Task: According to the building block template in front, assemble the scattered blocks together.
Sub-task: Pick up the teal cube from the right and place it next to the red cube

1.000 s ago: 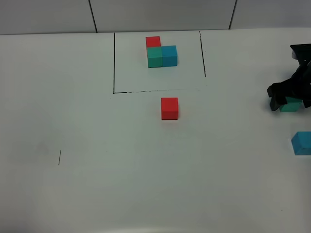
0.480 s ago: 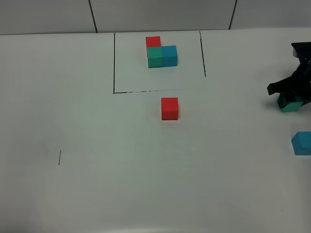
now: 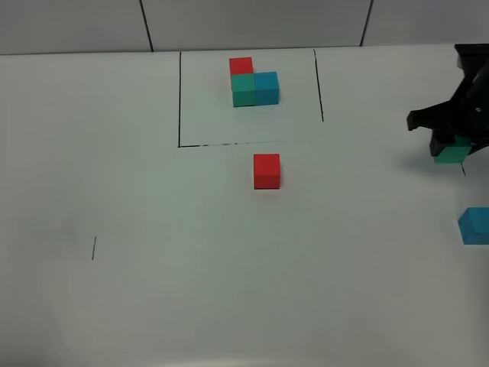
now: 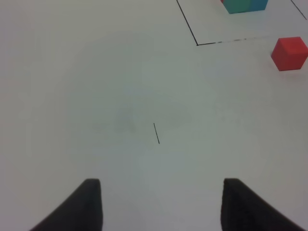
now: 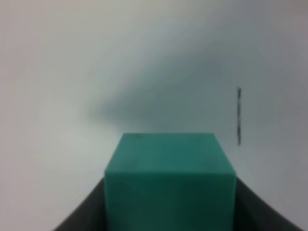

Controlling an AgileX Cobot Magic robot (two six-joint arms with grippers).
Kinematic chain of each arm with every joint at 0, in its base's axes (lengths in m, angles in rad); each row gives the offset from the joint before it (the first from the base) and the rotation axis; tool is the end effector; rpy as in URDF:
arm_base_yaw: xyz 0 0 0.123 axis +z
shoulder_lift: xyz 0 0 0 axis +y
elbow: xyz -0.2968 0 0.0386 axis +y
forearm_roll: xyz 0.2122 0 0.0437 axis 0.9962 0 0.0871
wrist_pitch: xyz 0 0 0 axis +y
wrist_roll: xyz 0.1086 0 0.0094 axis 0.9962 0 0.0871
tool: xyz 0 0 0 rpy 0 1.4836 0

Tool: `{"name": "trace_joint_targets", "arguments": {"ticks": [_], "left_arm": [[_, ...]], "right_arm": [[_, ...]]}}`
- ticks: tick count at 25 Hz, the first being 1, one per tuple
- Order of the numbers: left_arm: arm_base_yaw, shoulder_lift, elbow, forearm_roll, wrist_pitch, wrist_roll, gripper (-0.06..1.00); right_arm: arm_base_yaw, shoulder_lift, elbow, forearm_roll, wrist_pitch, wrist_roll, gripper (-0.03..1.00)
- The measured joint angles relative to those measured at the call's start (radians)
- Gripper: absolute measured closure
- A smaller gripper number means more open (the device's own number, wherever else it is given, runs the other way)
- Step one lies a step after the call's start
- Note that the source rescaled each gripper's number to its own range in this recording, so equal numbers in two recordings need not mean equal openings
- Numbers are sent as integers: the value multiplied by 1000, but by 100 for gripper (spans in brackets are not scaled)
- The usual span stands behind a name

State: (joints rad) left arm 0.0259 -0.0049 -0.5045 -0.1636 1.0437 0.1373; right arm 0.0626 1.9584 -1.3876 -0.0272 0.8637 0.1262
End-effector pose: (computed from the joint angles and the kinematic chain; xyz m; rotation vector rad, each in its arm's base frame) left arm -0.0351 -0.0163 0.2556 0.1186 2.0050 -0.0907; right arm 0.3736 0.0212 0.1990 0.0704 2.9161 -0.0021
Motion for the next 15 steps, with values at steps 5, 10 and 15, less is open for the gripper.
{"name": "trace_joint_targets", "arguments": {"ticks": [5, 10, 15], "left_arm": [[0, 0, 0, 0, 0, 0, 73], [0, 0, 0, 0, 0, 0, 73], [0, 0, 0, 0, 0, 0, 73]], "right_arm": [[185, -50, 54, -103, 35, 246, 96], [355, -53, 71, -126, 40, 403, 96], [463, -53, 71, -130, 23, 525, 96]]}}
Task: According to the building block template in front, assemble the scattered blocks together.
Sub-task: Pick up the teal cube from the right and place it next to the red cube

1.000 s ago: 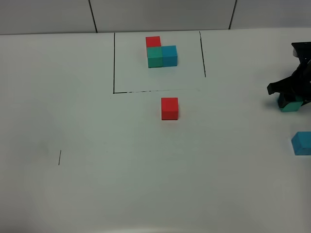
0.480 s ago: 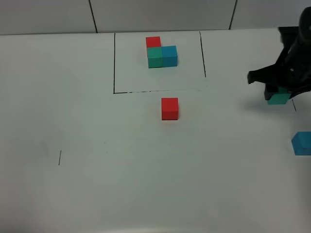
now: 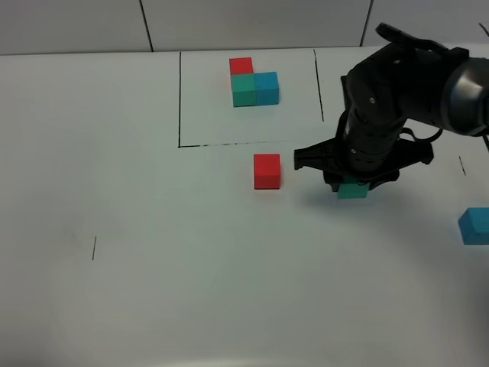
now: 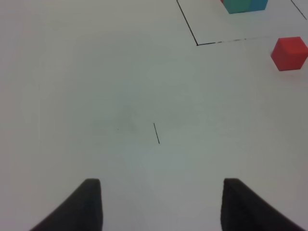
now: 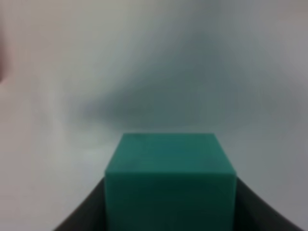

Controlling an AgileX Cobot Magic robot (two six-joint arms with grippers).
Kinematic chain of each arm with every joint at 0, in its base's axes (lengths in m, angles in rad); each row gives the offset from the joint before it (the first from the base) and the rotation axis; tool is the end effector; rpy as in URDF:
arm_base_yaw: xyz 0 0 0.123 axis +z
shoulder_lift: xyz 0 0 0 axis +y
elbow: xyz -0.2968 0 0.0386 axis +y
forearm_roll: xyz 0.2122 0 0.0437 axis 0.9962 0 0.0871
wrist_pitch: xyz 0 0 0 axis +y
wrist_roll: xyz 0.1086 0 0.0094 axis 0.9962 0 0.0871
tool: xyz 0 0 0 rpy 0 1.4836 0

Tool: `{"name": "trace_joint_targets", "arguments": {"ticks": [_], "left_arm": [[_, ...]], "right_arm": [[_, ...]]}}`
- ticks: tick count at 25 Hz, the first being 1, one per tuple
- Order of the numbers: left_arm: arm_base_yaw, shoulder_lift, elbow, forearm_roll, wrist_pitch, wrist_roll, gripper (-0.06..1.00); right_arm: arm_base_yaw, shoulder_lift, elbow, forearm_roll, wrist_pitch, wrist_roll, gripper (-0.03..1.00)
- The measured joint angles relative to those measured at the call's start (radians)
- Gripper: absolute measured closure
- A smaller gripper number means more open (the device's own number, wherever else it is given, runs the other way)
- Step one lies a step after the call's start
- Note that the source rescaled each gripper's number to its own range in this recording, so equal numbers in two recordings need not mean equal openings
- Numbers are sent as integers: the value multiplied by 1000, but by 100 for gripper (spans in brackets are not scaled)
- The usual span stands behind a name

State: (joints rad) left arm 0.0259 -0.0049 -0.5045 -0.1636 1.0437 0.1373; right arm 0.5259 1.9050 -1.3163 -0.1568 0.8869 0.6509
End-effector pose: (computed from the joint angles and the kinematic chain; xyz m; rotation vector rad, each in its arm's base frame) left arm -0.0351 -0.0163 0.2556 0.1186 2.0050 -0.0907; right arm 0.3134 0.1667 0.2029 0.0539 2.9175 -0.0107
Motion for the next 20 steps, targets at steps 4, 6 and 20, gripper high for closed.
{"name": "trace_joint_targets", "arguments": {"ticks": [4, 6, 20], "left_arm": [[0, 0, 0, 0, 0, 0, 73], [0, 0, 0, 0, 0, 0, 73], [0, 0, 0, 0, 0, 0, 73]], "right_arm": [[81, 0, 0, 1, -34, 77, 96], [113, 0, 0, 5, -55, 114, 96], [181, 89, -17, 63, -152, 159, 96]]}}
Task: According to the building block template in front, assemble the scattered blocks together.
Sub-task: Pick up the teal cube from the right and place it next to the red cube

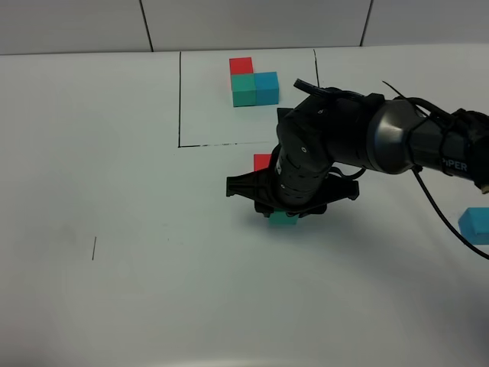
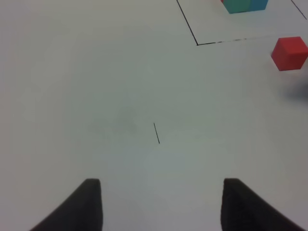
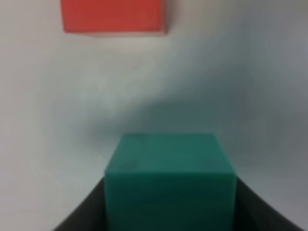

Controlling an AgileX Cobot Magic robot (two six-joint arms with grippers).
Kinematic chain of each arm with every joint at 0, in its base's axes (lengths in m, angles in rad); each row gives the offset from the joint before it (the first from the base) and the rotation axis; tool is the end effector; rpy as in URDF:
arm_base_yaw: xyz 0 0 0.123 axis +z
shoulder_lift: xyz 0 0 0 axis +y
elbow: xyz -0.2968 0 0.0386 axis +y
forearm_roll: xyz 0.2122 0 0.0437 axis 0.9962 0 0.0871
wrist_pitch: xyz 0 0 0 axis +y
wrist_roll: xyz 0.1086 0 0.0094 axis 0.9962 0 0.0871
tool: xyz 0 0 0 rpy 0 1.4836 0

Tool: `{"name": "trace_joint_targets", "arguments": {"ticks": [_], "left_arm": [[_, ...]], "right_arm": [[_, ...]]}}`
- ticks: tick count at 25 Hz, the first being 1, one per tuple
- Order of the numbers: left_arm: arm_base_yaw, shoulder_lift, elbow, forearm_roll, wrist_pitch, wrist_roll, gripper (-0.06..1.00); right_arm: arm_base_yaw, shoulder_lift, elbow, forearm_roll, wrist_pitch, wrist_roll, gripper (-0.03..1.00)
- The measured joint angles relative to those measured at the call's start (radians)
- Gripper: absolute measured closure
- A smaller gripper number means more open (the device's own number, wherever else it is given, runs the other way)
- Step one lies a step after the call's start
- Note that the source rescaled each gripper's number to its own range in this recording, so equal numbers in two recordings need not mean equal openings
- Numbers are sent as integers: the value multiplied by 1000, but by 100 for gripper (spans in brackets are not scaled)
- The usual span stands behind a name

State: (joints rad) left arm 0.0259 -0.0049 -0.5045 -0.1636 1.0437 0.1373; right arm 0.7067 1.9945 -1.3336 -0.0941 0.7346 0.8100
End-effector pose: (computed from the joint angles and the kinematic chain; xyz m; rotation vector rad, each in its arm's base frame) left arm -0.0351 -0.0163 0.2556 0.1186 2.0050 -0.0907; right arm 0.2934 0.2415 0.1769 0.0605 2.8953 0.1868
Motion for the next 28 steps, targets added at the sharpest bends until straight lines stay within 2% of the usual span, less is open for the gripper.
{"name": "trace_joint_targets", "arguments": {"ticks": [7, 16, 28], "left_arm": [[0, 0, 0, 0, 0, 0, 73], [0, 0, 0, 0, 0, 0, 73], [0, 0, 0, 0, 0, 0, 73]], "right_arm": [[15, 69, -87, -43, 42, -1, 96], [15, 141, -171, -45, 60, -9, 96], [15, 185, -193, -63, 66, -11, 96]]}}
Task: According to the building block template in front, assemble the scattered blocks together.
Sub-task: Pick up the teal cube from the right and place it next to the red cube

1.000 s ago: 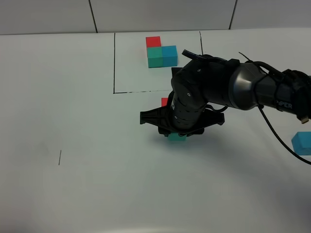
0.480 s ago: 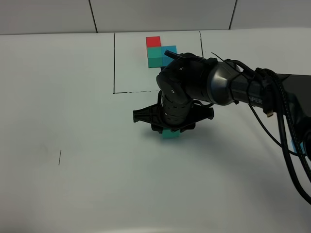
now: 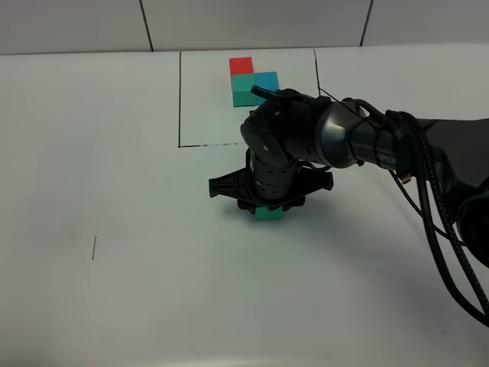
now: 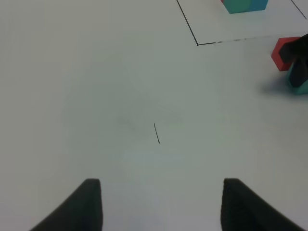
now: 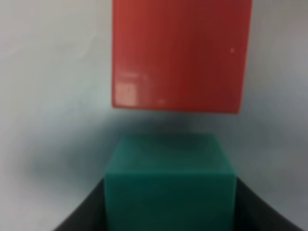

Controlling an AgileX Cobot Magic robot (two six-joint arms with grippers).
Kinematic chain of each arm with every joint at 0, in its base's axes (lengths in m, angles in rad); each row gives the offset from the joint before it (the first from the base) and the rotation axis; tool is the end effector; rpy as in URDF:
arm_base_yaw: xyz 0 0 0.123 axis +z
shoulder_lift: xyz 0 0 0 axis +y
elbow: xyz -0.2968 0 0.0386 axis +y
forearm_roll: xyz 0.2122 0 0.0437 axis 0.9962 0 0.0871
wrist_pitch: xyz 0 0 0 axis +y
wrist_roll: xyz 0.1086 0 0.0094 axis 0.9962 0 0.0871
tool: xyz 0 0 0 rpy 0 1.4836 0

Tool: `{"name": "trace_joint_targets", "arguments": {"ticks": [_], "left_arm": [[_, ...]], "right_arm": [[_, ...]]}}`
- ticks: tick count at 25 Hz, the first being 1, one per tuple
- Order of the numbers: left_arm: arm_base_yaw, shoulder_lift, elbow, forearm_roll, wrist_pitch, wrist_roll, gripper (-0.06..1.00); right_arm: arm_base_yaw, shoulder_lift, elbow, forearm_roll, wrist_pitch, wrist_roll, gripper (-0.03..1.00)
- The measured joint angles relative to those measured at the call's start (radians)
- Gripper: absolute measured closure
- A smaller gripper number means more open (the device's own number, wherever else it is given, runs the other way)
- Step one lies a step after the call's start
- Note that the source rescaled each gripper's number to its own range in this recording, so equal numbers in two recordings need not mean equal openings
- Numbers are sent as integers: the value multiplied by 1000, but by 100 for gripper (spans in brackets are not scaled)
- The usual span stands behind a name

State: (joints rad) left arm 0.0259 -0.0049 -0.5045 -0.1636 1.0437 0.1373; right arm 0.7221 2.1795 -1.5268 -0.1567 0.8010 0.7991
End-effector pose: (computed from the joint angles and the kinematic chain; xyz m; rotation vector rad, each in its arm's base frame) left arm -0.0351 -0.0163 0.2556 0.1186 2.0050 -0.0907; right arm 0.3225 0.2678 0.1443 -0.0300 2.9079 0.0748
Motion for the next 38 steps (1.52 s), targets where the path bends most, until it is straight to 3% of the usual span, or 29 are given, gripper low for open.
{"name": "trace_joint_targets", "arguments": {"ticks": [38], "left_arm": [[0, 0, 0, 0, 0, 0, 73]], "right_arm": [[-2, 36, -11, -24, -30, 3, 96]]}}
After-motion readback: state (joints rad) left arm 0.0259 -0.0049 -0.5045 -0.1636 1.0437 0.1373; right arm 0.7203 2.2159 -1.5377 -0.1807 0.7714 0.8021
